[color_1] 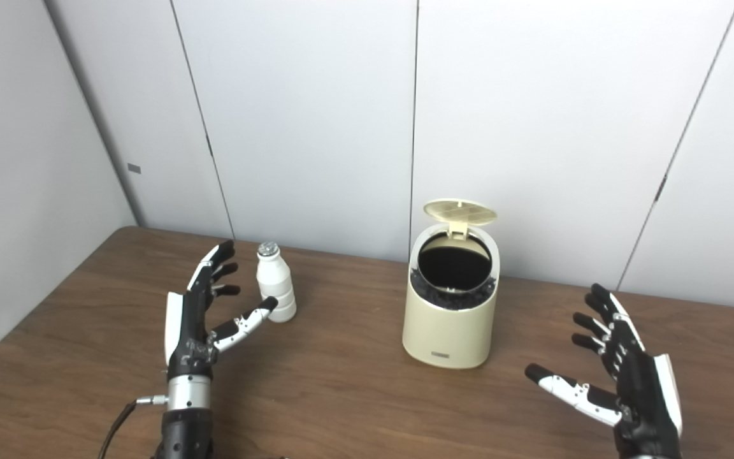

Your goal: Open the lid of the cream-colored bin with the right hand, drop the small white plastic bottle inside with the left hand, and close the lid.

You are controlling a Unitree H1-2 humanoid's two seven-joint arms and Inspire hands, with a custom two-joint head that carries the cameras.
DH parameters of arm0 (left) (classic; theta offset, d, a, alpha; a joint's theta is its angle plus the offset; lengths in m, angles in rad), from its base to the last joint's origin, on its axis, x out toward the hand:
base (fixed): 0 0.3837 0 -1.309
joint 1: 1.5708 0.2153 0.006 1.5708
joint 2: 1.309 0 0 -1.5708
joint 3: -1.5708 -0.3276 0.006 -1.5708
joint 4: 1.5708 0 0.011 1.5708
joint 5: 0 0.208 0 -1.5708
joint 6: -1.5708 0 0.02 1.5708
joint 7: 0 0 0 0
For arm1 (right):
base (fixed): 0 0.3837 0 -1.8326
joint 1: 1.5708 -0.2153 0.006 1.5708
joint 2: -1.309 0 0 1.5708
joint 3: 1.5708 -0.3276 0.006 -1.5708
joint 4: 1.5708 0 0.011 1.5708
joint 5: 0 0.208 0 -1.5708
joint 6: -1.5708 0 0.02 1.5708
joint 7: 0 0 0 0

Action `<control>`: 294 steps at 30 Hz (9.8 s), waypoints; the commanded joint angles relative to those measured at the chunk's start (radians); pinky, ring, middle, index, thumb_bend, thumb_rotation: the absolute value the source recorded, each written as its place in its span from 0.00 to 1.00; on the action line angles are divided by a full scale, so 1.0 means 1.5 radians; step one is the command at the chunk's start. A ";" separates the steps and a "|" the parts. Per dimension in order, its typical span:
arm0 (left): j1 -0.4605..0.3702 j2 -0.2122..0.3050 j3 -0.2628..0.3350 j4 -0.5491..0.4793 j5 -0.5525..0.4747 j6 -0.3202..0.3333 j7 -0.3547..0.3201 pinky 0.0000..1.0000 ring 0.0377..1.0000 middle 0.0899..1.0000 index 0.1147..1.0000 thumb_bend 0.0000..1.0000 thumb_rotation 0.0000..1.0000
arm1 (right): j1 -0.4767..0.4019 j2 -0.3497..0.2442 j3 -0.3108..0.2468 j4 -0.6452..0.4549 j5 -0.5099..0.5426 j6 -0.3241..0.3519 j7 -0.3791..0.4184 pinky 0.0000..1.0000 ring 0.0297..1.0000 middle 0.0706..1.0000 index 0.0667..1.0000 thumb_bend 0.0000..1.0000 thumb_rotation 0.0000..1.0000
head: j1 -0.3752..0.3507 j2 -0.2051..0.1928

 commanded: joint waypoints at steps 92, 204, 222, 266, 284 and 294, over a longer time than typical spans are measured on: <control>-0.200 -0.016 -0.083 0.008 -0.081 -0.096 -0.024 0.39 0.44 0.46 0.41 0.50 0.00 | -0.021 0.034 0.034 0.096 -0.027 -0.113 -0.028 0.73 0.77 0.88 0.86 0.74 0.16 | -0.162 -0.049; -0.348 0.047 -0.544 0.331 -0.053 -0.169 0.372 0.62 0.75 0.86 0.82 0.76 0.01 | -0.006 0.091 0.054 0.026 -0.070 -0.073 -0.055 0.61 0.72 0.87 0.87 0.75 0.25 | -0.230 -0.020; -0.308 0.047 -0.483 0.234 -0.112 -0.169 0.294 0.54 0.67 0.73 0.72 0.65 0.12 | -0.009 0.089 0.056 0.030 -0.065 -0.074 -0.052 0.58 0.71 0.87 0.87 0.74 0.24 | -0.221 -0.019; -0.073 0.034 -0.148 0.134 -0.263 -0.169 -0.279 0.62 0.73 0.79 0.82 0.68 0.09 | -0.246 -0.076 0.104 0.026 -0.222 0.072 0.055 0.73 0.84 0.86 0.82 0.65 0.47 | -0.238 -0.042; -0.075 0.016 -0.151 0.153 -0.237 -0.166 -0.295 0.69 0.80 0.83 0.83 0.70 0.12 | -0.398 -0.146 0.199 0.059 -0.312 0.138 0.200 0.74 0.87 0.86 0.83 0.69 0.53 | -0.229 -0.044; -0.073 0.009 -0.146 0.147 -0.237 -0.156 -0.293 0.67 0.79 0.82 0.83 0.70 0.12 | -0.412 -0.141 0.206 0.051 -0.315 0.136 0.221 0.79 0.89 0.83 0.78 0.68 0.52 | -0.212 -0.036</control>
